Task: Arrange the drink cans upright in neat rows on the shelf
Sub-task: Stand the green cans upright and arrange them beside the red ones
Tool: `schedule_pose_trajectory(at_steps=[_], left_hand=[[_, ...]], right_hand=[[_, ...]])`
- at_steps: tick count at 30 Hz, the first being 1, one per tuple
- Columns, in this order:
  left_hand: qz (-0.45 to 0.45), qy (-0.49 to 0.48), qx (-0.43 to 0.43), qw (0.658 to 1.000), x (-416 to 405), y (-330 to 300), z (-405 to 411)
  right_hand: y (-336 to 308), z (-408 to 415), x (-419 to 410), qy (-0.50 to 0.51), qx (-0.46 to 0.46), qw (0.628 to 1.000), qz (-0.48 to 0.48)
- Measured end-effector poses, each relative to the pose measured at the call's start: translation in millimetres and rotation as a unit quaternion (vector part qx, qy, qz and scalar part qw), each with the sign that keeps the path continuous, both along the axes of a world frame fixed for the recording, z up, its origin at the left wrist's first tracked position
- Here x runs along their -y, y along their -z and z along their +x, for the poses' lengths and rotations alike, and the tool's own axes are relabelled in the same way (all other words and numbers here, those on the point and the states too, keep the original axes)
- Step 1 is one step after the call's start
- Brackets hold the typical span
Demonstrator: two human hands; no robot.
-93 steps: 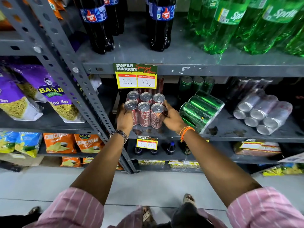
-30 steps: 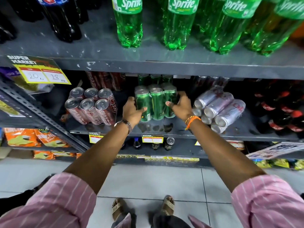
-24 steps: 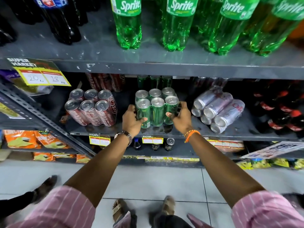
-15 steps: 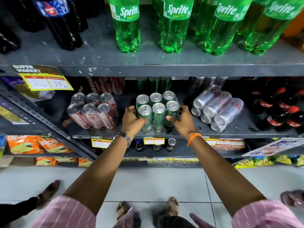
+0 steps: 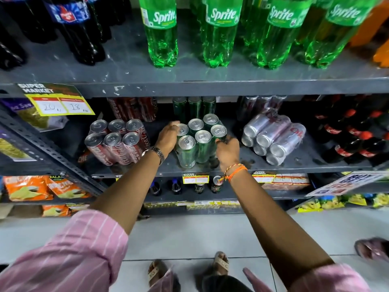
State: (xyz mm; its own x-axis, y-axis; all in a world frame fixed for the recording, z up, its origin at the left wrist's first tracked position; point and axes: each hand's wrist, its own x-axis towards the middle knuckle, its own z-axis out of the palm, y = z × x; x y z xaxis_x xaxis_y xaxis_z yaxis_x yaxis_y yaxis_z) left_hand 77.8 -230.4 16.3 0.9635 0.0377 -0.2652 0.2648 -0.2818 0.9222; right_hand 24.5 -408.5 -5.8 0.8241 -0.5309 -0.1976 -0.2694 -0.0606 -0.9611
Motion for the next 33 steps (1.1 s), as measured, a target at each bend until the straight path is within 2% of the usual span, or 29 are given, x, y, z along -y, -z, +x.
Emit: schedule_pose_trajectory(at_steps=[3, 7, 10, 12, 15, 18, 21, 24, 29, 33], left_hand=[[-0.012, -0.003, 0.016, 1.0, 4, 3, -22], [0.0, 0.036, 0.007, 0.999, 2, 40, -40], [-0.05, 0.008, -0.017, 0.999, 7, 7, -56], [-0.059, -0.008, 0.001, 0.998, 8, -5, -45], [-0.04, 0.021, 0.019, 0.999, 12, -25, -11], [-0.026, 0.069, -0.01, 0.997, 27, -43, 23], [-0.02, 0.139, -0.023, 0.99, 46, -50, 47], [0.01, 0.164, -0.025, 0.986, 55, -46, 54], [-0.033, 0.128, -0.041, 0.99, 48, -19, 63], [-0.071, 0.067, -0.038, 0.995, 33, -15, 52]], right_hand=[[-10, 18, 6, -0.017, 0.005, 1.0, -0.015], [-19, 45, 13, -0.114, -0.039, 0.989, -0.089], [-28, 48, 24, -0.157, -0.045, 0.979, -0.119], [-34, 34, 29, -0.168, -0.034, 0.975, -0.144], [-24, -2, 19, -0.135, 0.037, 0.982, -0.128], [-5, -33, -5, -0.112, 0.077, 0.982, -0.129], [-1, -52, -27, -0.141, 0.052, 0.968, -0.201], [-2, -52, -29, -0.13, 0.071, 0.955, -0.258], [-4, -47, -13, -0.141, 0.088, 0.955, -0.247], [-1, -39, 0, -0.103, 0.079, 0.97, -0.205]])
